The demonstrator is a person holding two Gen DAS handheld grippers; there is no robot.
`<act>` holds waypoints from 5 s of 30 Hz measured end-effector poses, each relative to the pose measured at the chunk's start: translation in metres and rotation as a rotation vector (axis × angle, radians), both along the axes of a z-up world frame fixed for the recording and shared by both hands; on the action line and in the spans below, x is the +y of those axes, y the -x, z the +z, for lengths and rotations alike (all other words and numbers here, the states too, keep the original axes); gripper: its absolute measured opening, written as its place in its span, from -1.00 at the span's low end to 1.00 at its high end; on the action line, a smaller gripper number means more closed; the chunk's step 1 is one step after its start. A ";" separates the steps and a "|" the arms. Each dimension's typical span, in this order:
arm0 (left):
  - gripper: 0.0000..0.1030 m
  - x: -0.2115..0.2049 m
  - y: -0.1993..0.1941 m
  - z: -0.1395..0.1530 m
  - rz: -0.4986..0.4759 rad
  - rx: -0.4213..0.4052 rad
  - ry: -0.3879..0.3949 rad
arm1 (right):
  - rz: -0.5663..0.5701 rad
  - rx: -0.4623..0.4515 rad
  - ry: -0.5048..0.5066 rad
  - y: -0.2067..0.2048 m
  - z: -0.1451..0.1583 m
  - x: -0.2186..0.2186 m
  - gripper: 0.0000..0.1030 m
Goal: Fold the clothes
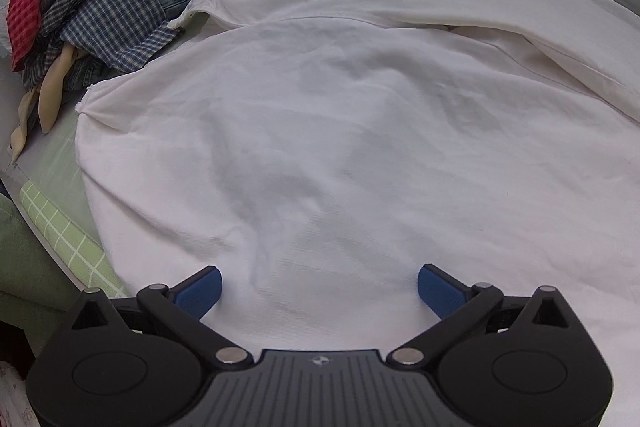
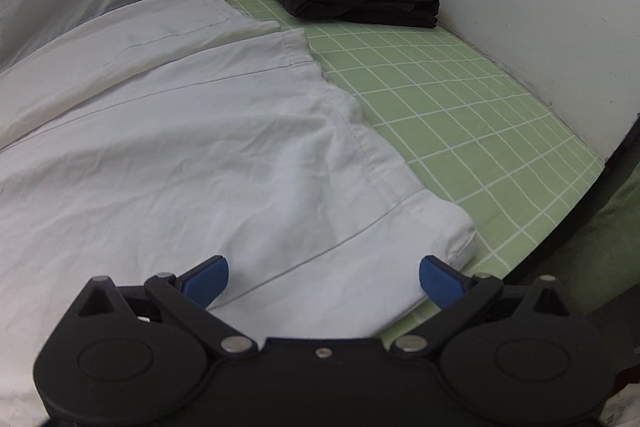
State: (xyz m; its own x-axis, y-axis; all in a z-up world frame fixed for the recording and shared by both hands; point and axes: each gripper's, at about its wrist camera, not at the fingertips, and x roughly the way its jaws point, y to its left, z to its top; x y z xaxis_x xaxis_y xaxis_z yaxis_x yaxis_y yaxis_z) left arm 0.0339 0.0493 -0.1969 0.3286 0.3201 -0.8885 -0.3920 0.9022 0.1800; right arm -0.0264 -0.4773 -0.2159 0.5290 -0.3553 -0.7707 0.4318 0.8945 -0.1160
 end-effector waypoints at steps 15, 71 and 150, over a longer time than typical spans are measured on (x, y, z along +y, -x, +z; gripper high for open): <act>1.00 -0.015 0.004 0.000 0.038 -0.005 -0.049 | -0.066 -0.045 -0.064 0.001 -0.007 -0.031 1.00; 0.93 0.191 0.040 0.035 0.202 -0.213 0.254 | -0.375 -0.341 -0.921 0.000 -0.007 0.085 1.00; -0.84 0.230 -0.158 0.130 0.429 -0.469 0.323 | -0.393 -0.556 -0.663 -0.256 0.138 -0.037 -0.95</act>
